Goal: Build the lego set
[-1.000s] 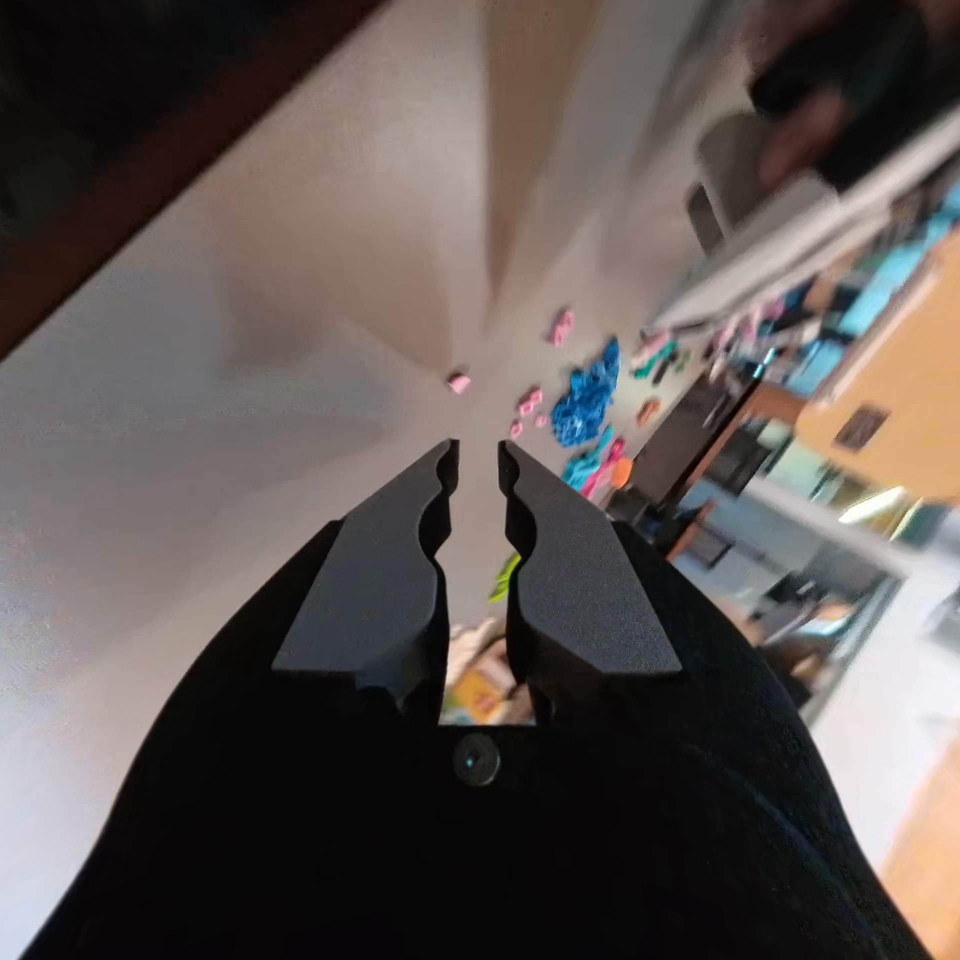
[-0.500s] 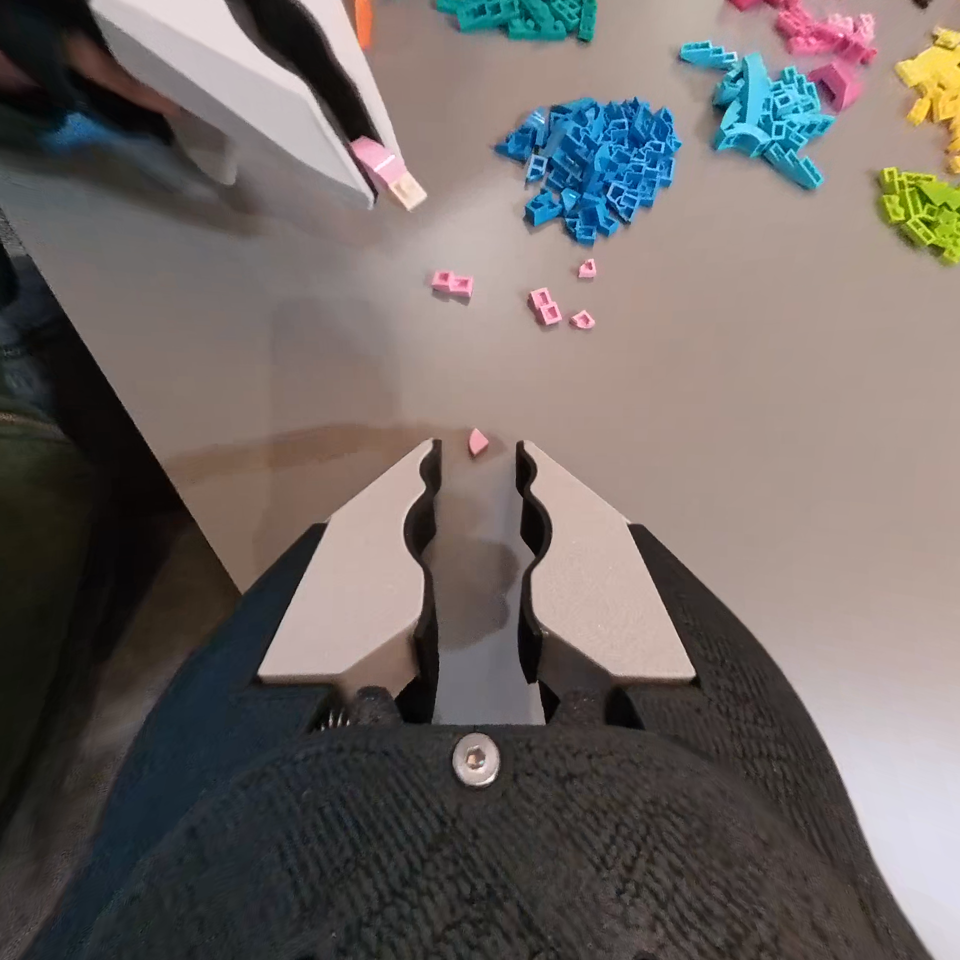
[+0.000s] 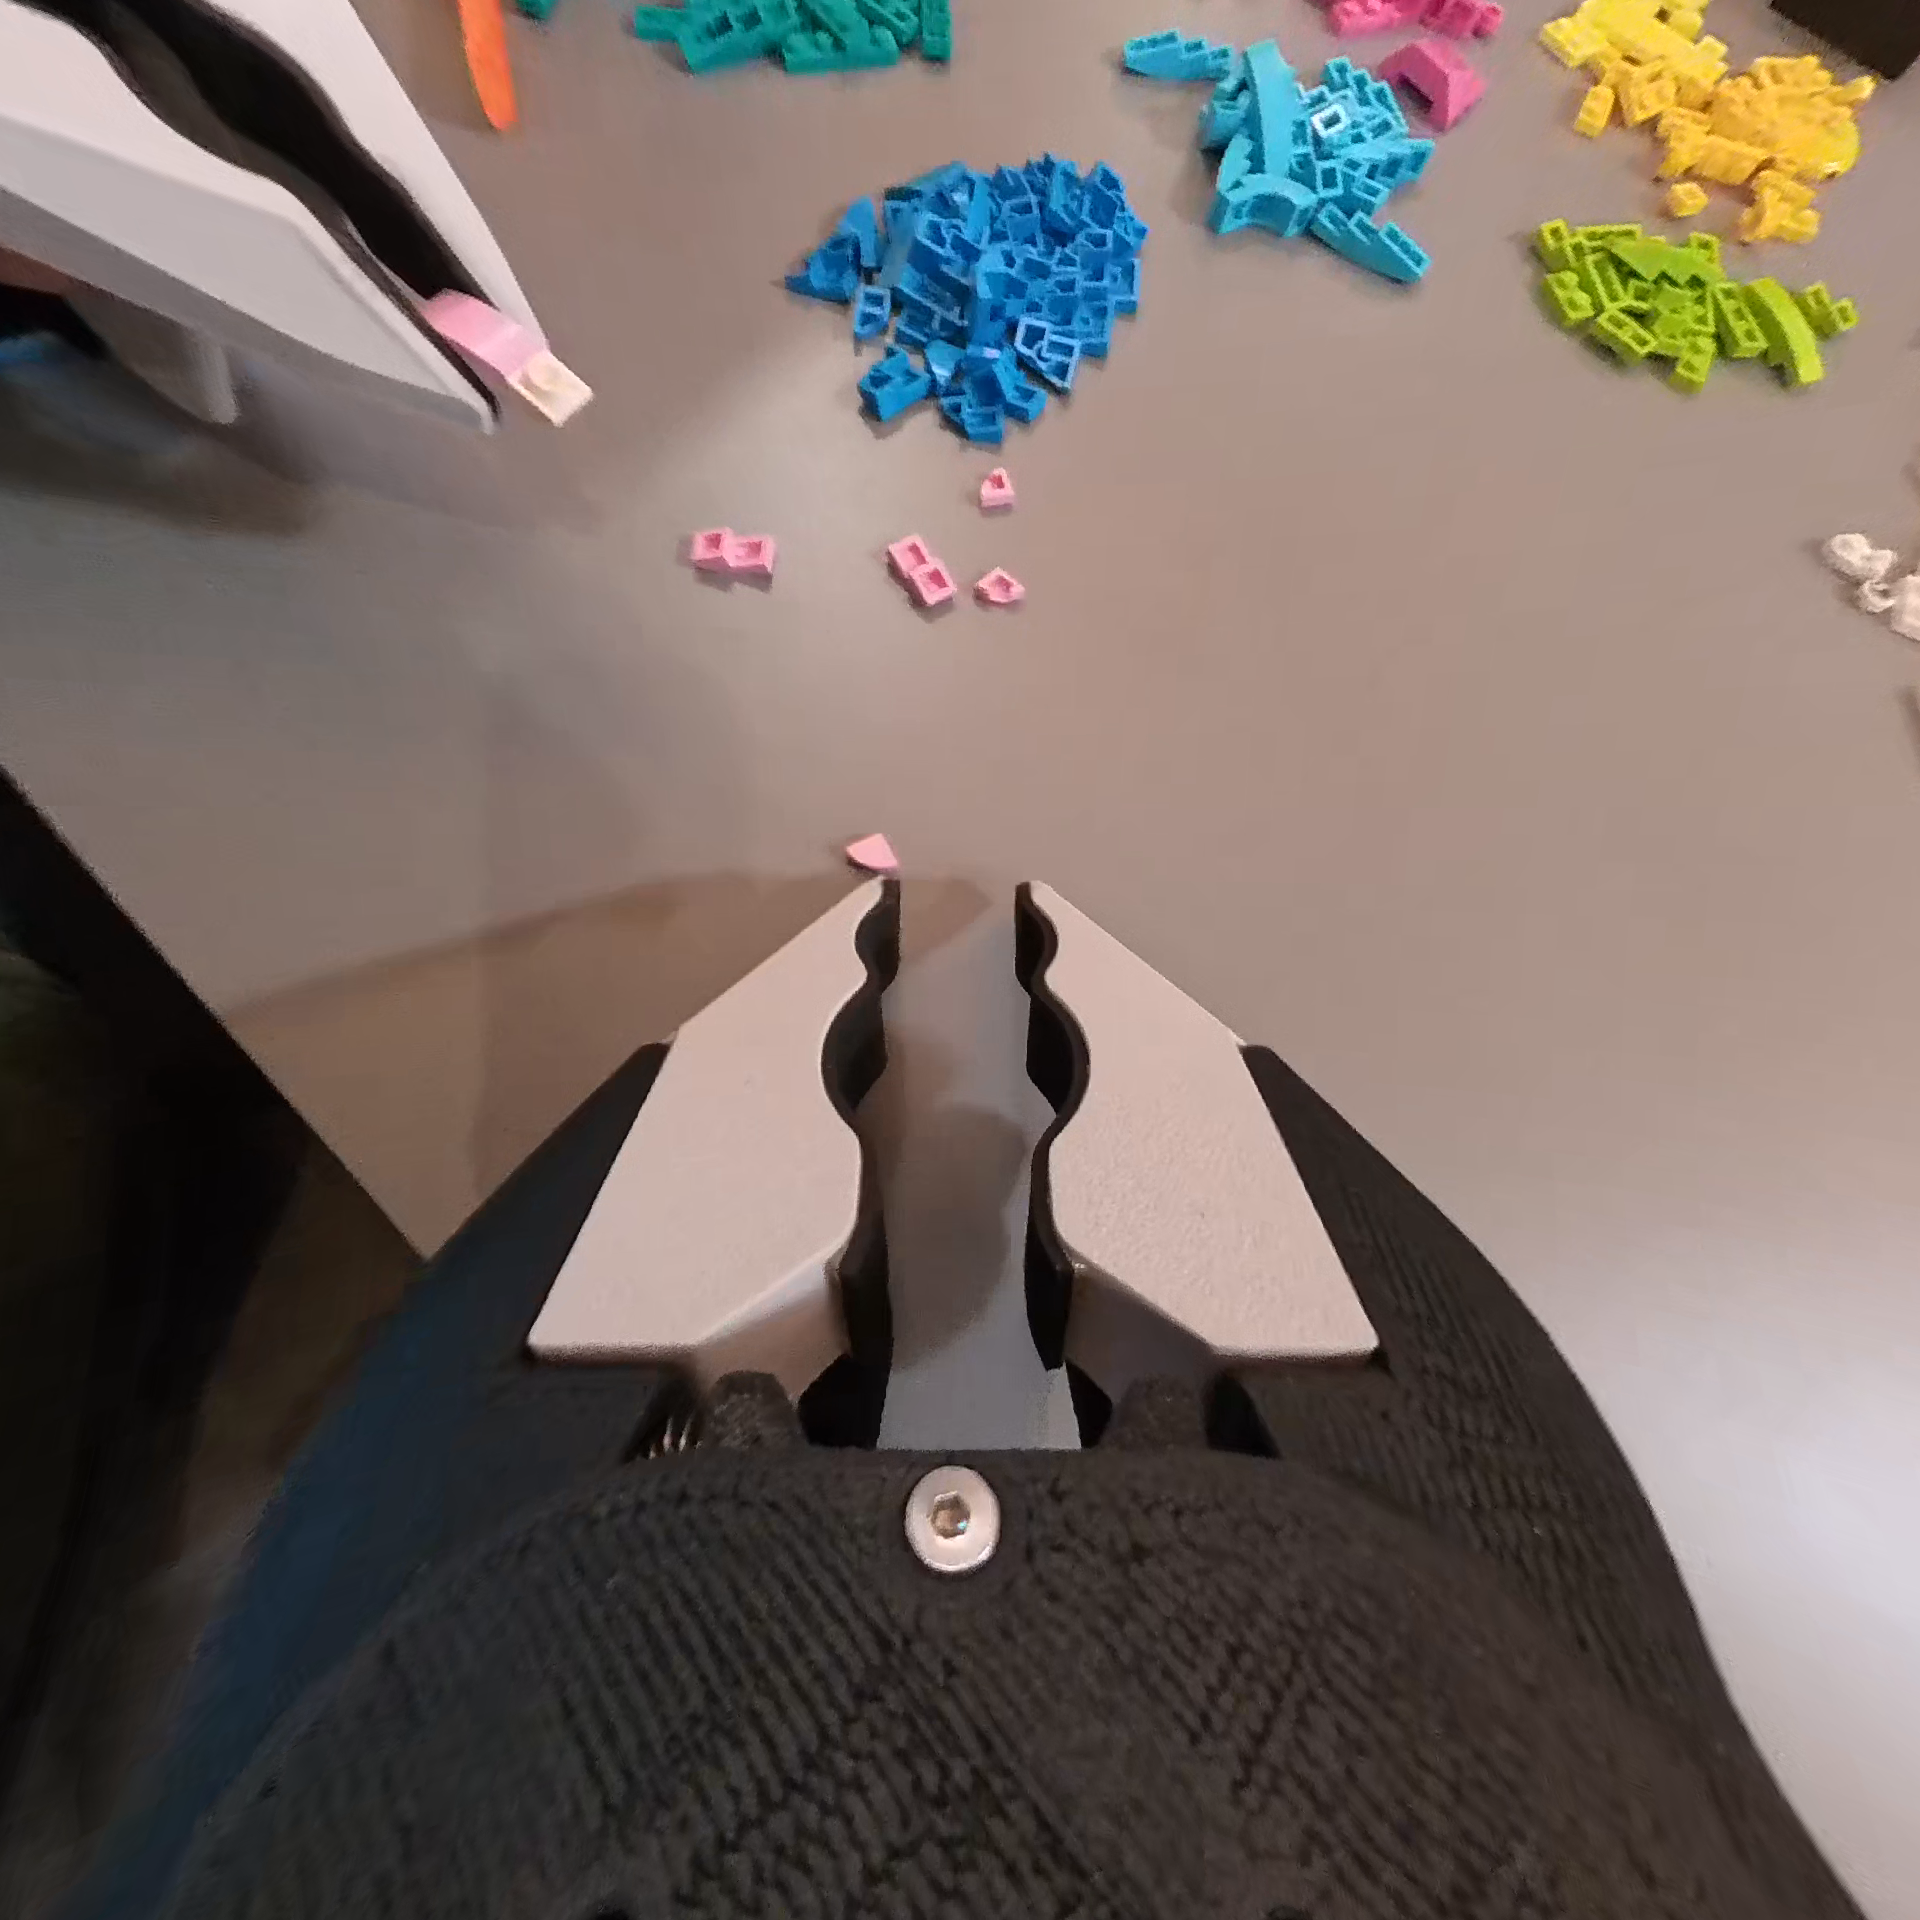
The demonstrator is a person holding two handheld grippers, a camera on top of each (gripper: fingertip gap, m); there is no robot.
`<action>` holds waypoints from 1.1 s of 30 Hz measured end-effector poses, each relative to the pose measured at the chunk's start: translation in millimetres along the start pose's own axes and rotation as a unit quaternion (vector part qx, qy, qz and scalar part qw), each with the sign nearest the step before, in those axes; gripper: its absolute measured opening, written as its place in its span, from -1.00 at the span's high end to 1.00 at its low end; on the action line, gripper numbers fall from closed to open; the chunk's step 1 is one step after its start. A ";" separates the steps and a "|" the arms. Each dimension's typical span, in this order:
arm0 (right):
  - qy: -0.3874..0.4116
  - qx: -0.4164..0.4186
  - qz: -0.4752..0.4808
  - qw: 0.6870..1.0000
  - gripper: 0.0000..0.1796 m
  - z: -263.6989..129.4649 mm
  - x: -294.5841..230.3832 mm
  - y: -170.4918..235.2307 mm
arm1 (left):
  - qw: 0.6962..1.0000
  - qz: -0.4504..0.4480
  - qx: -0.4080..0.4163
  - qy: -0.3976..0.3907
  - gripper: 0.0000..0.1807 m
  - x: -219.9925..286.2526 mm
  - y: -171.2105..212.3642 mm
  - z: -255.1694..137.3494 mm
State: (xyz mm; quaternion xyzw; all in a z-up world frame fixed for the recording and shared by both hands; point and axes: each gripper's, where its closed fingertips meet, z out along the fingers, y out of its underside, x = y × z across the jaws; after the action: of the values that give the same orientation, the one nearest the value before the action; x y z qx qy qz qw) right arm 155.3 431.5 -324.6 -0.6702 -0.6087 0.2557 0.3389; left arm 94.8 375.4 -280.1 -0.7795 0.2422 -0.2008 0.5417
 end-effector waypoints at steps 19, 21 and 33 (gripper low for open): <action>0.034 0.003 0.050 0.998 0.84 8.7 -12.0 -2.3 | 1.000 0.007 -0.009 0.002 0.93 1.7 2.4 1.8; 0.042 0.002 0.042 0.998 0.86 9.3 -11.6 -3.1 | 1.000 0.008 -0.010 0.002 0.93 1.9 2.6 2.0; 0.042 0.001 0.046 0.998 0.90 9.1 -9.1 -2.2 | 1.000 0.012 -0.012 0.002 0.94 2.6 3.0 2.3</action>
State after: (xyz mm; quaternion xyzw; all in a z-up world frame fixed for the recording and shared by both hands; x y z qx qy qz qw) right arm 145.8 423.9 -329.3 -0.7071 -0.5625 0.2434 0.3526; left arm 97.7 374.7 -283.5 -0.7828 0.2545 -0.1929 0.5341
